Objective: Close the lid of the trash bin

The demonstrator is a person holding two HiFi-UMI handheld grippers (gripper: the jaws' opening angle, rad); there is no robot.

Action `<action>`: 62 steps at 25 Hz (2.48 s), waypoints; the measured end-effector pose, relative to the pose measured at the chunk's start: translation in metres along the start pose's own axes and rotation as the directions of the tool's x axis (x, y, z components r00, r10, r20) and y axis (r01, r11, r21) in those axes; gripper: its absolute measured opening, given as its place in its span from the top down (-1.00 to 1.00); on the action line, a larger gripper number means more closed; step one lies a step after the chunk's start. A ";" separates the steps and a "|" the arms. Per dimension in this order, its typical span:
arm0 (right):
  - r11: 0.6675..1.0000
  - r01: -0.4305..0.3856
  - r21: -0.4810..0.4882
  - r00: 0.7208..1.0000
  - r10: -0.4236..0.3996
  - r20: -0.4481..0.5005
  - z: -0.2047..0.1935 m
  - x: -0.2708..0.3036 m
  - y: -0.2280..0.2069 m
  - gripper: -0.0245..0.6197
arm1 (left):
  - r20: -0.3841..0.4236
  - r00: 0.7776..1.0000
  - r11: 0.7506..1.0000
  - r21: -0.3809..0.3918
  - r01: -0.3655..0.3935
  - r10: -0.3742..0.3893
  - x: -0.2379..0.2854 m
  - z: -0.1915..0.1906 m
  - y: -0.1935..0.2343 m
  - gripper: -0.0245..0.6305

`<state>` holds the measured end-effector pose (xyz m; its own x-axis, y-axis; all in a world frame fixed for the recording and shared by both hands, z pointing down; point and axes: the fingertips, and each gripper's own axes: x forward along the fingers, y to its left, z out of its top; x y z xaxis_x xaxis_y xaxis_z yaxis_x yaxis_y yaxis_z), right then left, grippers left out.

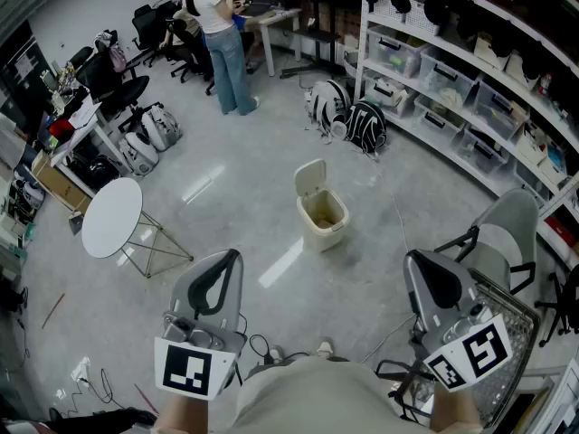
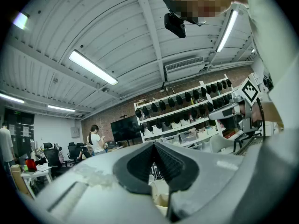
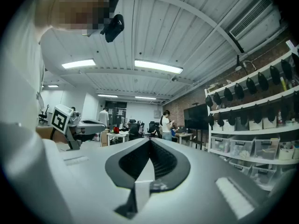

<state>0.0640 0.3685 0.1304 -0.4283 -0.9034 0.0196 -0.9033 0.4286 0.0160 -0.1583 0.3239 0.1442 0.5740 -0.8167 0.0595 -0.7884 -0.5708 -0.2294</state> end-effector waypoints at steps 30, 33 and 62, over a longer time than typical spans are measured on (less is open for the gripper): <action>0.997 -0.028 0.076 0.999 0.029 -0.018 -0.049 0.035 -0.076 0.91 | -0.030 0.999 0.999 0.018 0.039 -0.038 0.095 -0.021 -0.038 0.92; 0.997 -0.024 0.070 0.999 0.027 -0.030 -0.056 0.059 -0.083 0.91 | -0.039 0.998 0.999 -0.001 0.043 -0.042 0.114 -0.034 -0.024 0.92; 0.996 0.002 0.084 0.969 0.019 -0.245 -0.107 0.449 -0.191 0.91 | -0.107 0.982 0.978 -0.151 0.141 -0.158 0.408 -0.132 0.213 0.92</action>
<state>0.0469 -0.1176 0.2431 -0.4264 -0.8651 0.2640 -0.9030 0.4244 -0.0677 -0.1214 -0.1421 0.2479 0.6640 -0.7208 0.1989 -0.7242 -0.6861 -0.0692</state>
